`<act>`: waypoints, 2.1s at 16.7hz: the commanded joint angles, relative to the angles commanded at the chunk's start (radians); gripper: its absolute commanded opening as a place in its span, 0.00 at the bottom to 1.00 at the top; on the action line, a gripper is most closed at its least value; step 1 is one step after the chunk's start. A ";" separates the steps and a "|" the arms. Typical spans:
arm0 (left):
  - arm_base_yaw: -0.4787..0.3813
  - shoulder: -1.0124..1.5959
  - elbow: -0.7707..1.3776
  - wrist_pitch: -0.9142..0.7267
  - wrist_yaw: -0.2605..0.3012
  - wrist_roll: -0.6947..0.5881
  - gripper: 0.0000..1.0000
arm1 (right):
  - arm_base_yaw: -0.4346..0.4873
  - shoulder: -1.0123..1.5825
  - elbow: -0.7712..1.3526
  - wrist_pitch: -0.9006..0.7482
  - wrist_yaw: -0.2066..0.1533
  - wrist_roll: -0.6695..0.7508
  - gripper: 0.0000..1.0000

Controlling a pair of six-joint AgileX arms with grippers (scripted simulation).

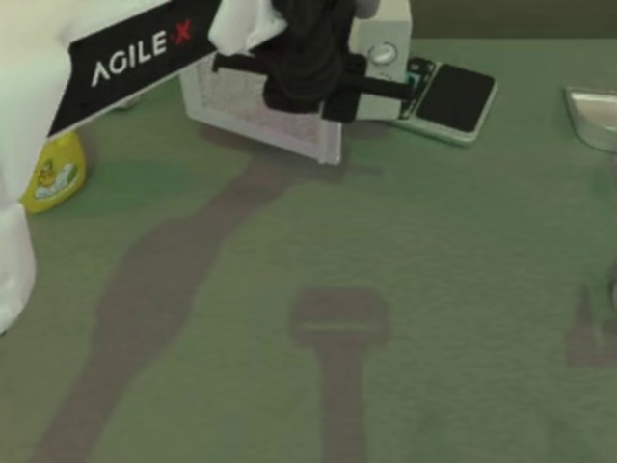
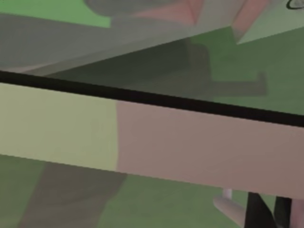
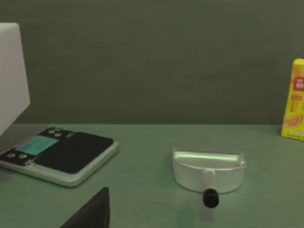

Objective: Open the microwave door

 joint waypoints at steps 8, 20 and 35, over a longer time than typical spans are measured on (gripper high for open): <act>-0.007 0.001 -0.006 0.002 0.007 -0.001 0.00 | 0.000 0.000 0.000 0.000 0.000 0.000 1.00; 0.024 -0.098 -0.152 0.069 0.066 0.118 0.00 | 0.000 0.000 0.000 0.000 0.000 0.000 1.00; 0.024 -0.098 -0.152 0.069 0.066 0.118 0.00 | 0.000 0.000 0.000 0.000 0.000 0.000 1.00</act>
